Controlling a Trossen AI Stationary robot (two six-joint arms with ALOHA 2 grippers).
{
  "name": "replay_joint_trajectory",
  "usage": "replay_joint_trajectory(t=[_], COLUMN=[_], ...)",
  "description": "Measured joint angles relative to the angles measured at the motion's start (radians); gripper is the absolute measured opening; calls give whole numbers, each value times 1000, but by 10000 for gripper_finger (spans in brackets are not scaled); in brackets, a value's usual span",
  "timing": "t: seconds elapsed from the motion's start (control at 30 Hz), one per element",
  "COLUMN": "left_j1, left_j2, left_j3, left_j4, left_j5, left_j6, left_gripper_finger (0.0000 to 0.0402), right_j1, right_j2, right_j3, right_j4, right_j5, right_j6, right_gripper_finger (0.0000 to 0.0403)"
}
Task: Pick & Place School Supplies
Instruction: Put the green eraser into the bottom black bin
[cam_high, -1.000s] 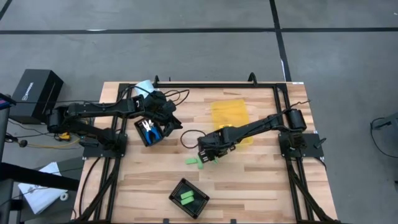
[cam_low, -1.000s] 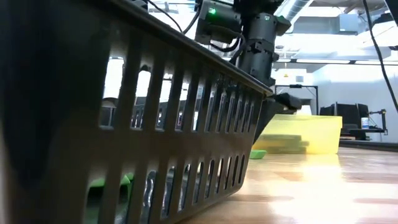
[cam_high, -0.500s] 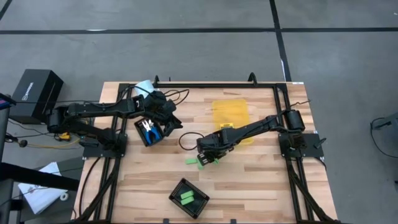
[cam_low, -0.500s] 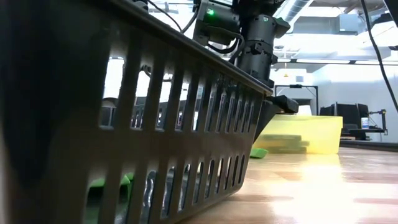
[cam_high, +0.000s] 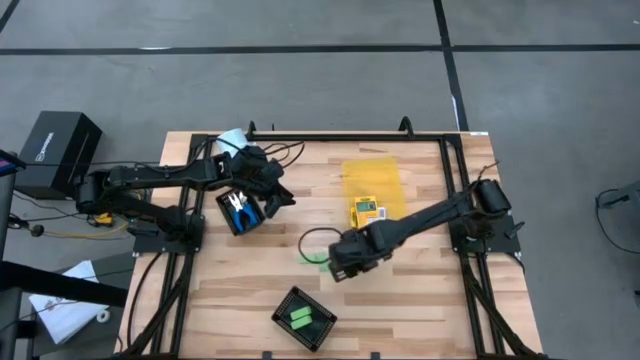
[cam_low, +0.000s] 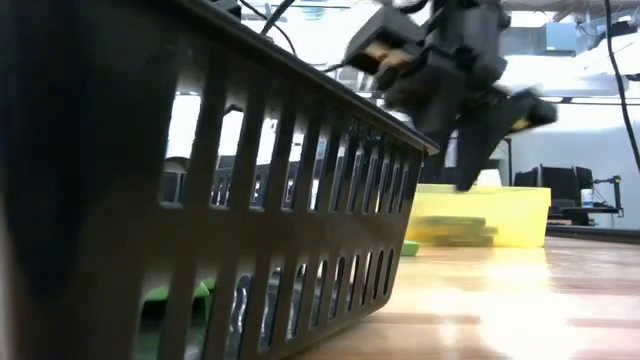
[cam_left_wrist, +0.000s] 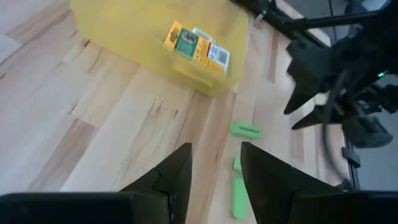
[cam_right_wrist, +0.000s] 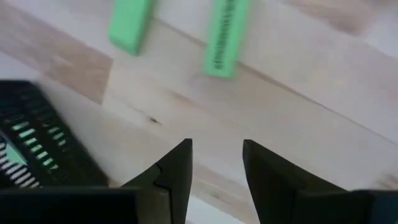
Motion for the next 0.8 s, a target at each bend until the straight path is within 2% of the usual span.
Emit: replay_joint_trajectory(t=[0.13, 0.27, 0.5, 0.8], left_j1=[0, 0, 0, 0], left_j2=[0, 0, 0, 0], left_j3=[0, 0, 0, 0], left_j4=[40, 48, 53, 55], left_j5=[0, 0, 0, -6], left_j6=[-10, -14, -59, -59], left_gripper_finger=[131, 131, 131, 131], right_j1=[30, 21, -34, -191], right_j2=[-17, -21, -14, -16], right_j3=[-3, -1, -6, -149], right_j4=[-161, -164, -265, -161], right_j5=[29, 34, 124, 132], right_j6=[47, 40, -39, -175], right_gripper_finger=[133, 134, 122, 117])
